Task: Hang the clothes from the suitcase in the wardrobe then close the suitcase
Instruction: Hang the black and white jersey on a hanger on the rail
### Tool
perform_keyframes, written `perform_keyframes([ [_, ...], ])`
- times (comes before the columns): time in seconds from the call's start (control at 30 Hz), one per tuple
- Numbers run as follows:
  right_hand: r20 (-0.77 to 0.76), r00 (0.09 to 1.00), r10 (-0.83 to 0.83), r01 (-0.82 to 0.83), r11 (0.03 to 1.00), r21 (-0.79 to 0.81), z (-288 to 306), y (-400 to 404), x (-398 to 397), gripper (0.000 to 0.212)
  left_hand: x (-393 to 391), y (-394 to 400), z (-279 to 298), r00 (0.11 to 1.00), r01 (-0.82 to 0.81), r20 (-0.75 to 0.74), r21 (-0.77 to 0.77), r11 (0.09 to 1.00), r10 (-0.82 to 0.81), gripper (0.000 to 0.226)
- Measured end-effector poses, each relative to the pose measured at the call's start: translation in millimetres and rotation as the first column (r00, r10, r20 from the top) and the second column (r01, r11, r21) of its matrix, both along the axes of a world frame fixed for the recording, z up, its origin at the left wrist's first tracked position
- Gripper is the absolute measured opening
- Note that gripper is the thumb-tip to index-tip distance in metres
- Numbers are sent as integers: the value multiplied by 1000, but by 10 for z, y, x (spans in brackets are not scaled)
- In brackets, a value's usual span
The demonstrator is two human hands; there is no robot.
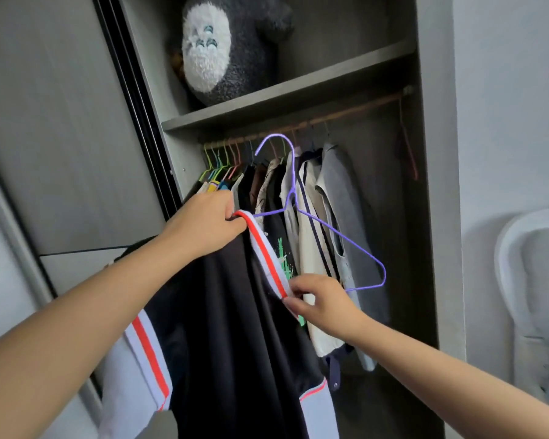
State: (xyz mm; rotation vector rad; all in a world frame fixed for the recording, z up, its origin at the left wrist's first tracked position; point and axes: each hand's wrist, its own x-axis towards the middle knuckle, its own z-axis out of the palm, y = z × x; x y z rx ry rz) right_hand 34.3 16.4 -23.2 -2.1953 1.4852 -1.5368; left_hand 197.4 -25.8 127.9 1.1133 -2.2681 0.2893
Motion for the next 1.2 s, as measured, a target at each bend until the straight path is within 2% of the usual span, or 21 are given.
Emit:
perform_keyframes([
  [0.07,45,998,45,-45,999,-5,12,9,24,22,66,-78,-16,998,37,-59,60,997,-34,37],
  [0.13,196,966,167,-192,974,116,43,64,-23,11,137,-173,-24,990,64,-136,140,988,-45,35],
  [0.2,407,867,288,-391,899,197,77,113,-56,16,245,-269,-22,979,75,-199,167,983,-41,31],
  [0.27,523,783,338,-525,809,264,118,164,-140,13,320,-331,-7,974,92,-218,163,982,-55,19],
  [0.33,447,821,356,-540,738,404,134,185,-263,13,383,-375,33,970,100,-237,169,981,-58,9],
  [0.37,330,872,361,-486,720,495,157,203,-332,13,445,-417,63,962,100,-267,175,979,-50,7],
  [0.43,39,947,318,-271,729,629,197,249,-534,24,590,-504,90,929,123,-366,182,976,-49,9],
  [0.47,-32,965,260,-181,751,635,236,268,-658,32,663,-529,90,920,130,-390,195,972,-45,17],
  [0.53,-14,997,71,-54,855,515,354,332,-858,53,790,-615,-8,898,221,-432,267,938,-89,12],
  [0.57,1,1000,-29,25,909,417,421,368,-926,54,818,-621,-89,907,271,-403,330,904,-125,14],
  [0.6,6,993,-121,112,938,327,476,392,-1000,45,825,-618,-170,909,308,-387,374,875,-155,24],
  [0.67,-45,960,-275,278,944,178,541,411,-1078,31,791,-655,-330,935,301,-304,410,861,-182,17],
  [0.7,-64,951,-302,308,942,136,542,422,-1098,31,766,-649,-380,946,294,-254,424,857,-199,30],
  [0.73,-86,951,-296,305,942,136,542,416,-1110,30,728,-649,-414,952,289,-224,433,854,-209,40],
  [0.83,-187,964,-191,229,950,210,615,369,-972,26,517,-627,-494,963,270,-135,413,870,-234,29],
  [0.9,-262,953,-150,200,963,178,697,273,-816,29,321,-588,-522,965,263,-81,354,898,-251,35],
  [1.0,-267,950,-165,190,979,69,733,136,-572,43,109,-541,-608,946,324,-92,342,882,-312,42],
  [1.1,-225,946,-232,232,972,-30,768,93,-498,42,-33,-534,-678,924,381,-132,348,857,-358,41],
  [1.2,-364,887,-283,280,958,-63,782,108,-524,38,-69,-501,-672,881,469,-215,273,840,-423,39],
])
